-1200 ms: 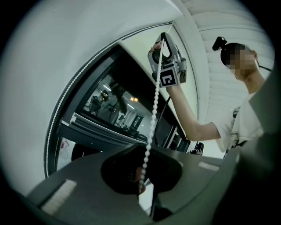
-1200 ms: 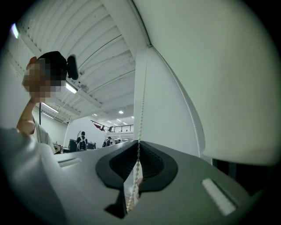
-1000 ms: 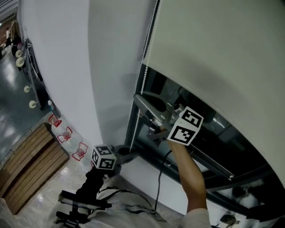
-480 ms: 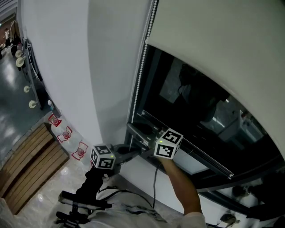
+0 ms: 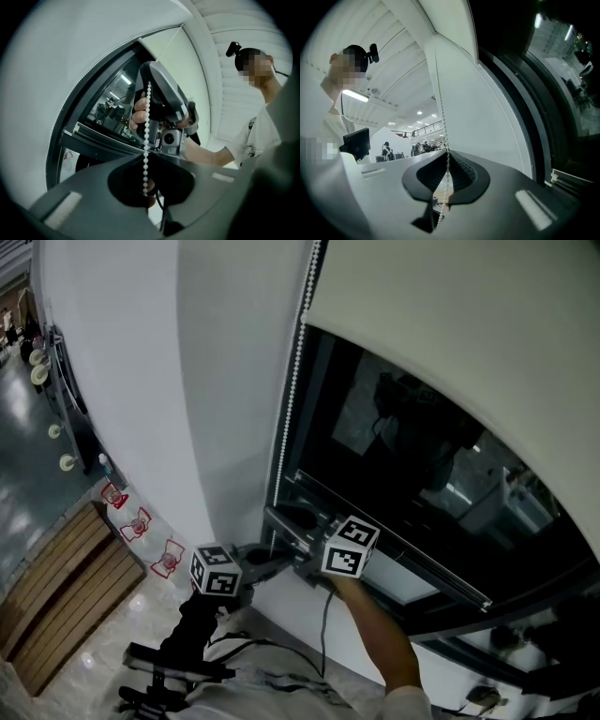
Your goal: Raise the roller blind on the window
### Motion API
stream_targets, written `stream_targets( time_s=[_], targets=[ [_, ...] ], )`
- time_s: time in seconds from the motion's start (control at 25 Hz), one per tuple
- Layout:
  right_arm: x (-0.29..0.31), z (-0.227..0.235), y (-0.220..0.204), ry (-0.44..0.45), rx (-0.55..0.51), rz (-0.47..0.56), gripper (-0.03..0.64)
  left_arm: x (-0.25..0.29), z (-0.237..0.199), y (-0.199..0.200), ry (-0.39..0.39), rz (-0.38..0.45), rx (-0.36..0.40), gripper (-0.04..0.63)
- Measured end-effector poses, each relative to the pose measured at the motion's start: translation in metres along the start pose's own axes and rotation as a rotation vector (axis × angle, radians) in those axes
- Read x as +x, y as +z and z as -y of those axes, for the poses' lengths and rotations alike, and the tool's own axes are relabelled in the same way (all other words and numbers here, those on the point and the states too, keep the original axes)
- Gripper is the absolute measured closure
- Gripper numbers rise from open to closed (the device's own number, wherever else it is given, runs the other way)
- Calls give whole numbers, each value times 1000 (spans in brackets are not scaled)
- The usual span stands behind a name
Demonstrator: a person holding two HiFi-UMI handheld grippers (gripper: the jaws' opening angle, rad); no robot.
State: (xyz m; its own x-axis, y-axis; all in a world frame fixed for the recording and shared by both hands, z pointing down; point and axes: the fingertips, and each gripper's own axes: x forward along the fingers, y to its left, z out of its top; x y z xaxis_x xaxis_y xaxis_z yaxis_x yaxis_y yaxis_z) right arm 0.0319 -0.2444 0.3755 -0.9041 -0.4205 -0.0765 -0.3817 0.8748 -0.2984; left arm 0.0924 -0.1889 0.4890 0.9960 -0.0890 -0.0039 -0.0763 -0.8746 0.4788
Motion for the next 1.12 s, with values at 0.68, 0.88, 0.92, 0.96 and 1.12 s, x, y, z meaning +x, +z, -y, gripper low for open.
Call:
stream_targets(
  time_s=[0.68,0.88,0.92,0.96,1.12],
  targets=[
    [14,-29,108,64,-139,94,548,1,0,-1,-2,6,0,597],
    [20,-44,175,92,-232,155,548,2,0,-3,-4,3,2,597],
    [20,-47,188,98,-240,172,548,2,0,-3,-4,2,3,597],
    [20,-49,202,104,-247,189,549,2,0,-3,-4,1,3,597],
    [21,-55,246,116,-275,236,549,2,-1,-4,-3,-3,4,597]
  ],
)
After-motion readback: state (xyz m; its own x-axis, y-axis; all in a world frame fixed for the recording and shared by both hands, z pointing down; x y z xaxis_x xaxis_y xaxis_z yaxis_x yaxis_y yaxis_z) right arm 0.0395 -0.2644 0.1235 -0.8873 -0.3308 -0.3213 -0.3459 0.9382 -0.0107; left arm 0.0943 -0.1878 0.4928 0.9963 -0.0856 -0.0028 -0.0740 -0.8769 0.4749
